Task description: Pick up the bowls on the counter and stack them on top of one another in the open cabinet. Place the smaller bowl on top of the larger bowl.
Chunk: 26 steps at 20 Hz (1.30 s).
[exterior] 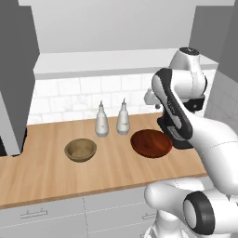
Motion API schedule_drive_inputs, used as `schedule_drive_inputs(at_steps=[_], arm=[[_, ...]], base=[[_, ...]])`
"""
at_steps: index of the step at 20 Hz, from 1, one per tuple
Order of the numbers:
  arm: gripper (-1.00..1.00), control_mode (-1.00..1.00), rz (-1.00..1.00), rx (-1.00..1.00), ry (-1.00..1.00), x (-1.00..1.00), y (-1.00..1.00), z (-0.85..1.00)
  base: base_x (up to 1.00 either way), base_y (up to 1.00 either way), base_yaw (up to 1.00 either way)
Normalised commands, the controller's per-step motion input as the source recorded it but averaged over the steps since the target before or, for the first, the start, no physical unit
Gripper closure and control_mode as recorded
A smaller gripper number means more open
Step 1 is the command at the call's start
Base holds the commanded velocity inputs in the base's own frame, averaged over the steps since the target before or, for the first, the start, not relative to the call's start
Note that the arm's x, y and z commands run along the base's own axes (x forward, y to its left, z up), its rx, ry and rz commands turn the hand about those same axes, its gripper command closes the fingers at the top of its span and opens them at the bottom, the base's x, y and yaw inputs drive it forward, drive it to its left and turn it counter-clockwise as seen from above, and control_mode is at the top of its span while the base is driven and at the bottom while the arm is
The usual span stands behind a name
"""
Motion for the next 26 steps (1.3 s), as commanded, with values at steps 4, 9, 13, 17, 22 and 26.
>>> schedule_drive_inputs(at_steps=[4, 9, 13, 17, 22, 26], arm=[[-1.00, -1.00, 0.00, -0.02, 0.01, -0.09, 0.39, -0.10], [-1.00, -1.00, -0.02, -0.06, 0.00, -0.04, 1.00, -0.29], [-1.00, -1.00, 0.00, 0.00, 0.00, -0.06, 1.00, -0.43], [-1.00, -1.00, 0.00, 0.00, 0.00, 0.00, 0.95, -0.49], [-1.00, -1.00, 0.00, 0.01, 0.05, 0.03, 0.84, -0.64], [-1.00, -1.00, 0.00, 0.00, 0.08, 0.18, 0.50, -0.66]], base=[[0.00, 0.00, 0.00], [0.00, 0.00, 0.00], [0.00, 0.00, 0.00], [0.00, 0.00, 0.00], [0.00, 0.00, 0.00], [0.00, 0.00, 0.00]])
